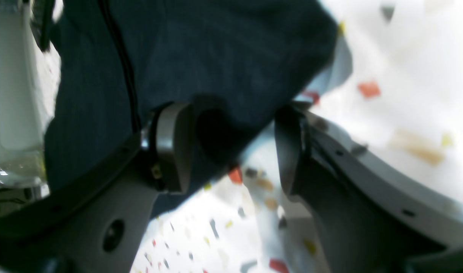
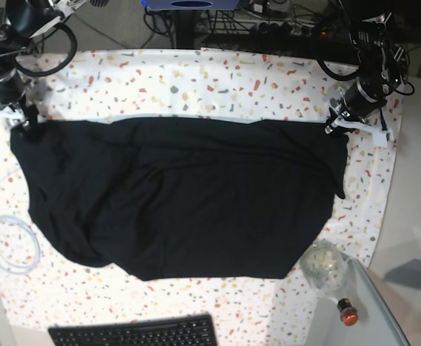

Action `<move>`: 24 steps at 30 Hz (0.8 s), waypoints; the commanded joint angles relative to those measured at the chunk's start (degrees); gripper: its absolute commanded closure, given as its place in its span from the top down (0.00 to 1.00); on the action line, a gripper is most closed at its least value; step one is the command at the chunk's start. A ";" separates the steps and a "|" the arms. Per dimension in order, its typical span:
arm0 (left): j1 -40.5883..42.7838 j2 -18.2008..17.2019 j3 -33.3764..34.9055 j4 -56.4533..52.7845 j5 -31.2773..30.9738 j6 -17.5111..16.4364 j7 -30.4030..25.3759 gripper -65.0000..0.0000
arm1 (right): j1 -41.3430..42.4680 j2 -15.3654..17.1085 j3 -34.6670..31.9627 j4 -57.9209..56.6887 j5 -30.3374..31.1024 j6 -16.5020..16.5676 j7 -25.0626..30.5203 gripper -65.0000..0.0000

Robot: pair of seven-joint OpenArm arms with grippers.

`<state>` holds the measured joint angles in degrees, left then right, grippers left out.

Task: Layout the t-shirt on the table in an organized manner, then fold the t-shirt properly
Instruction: 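Pull the held shirt edge with both grippers away from the body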

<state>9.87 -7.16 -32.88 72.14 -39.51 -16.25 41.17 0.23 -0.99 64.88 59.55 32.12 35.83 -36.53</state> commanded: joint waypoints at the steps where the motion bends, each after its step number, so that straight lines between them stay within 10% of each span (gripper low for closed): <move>1: -0.15 -0.80 -0.13 1.14 -0.89 -0.14 -0.68 0.00 | 1.13 0.77 0.04 -0.87 -0.87 -0.98 0.62 0.50; 8: -0.15 -1.33 -0.04 1.22 -0.89 -0.06 -0.60 0.00 | 4.12 4.47 0.04 -9.13 -1.04 -0.98 0.89 0.48; 12: -0.07 -2.03 0.05 1.22 -0.89 -0.06 -0.51 0.00 | 4.12 5.08 -0.05 -8.16 -1.04 -0.80 0.62 0.00; 20: -0.95 -3.79 -0.22 15.82 -0.89 0.21 13.73 0.00 | 5.09 6.40 -4.27 11.97 -1.04 -1.59 -10.98 0.00; 24: -4.73 -4.67 -0.48 26.54 -0.89 3.02 21.56 0.00 | 8.61 6.58 -5.06 24.01 -0.78 -10.03 -17.93 0.00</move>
<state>5.78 -10.61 -32.93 97.80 -40.38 -13.23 64.84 8.34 4.45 59.81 82.70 30.15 25.26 -56.03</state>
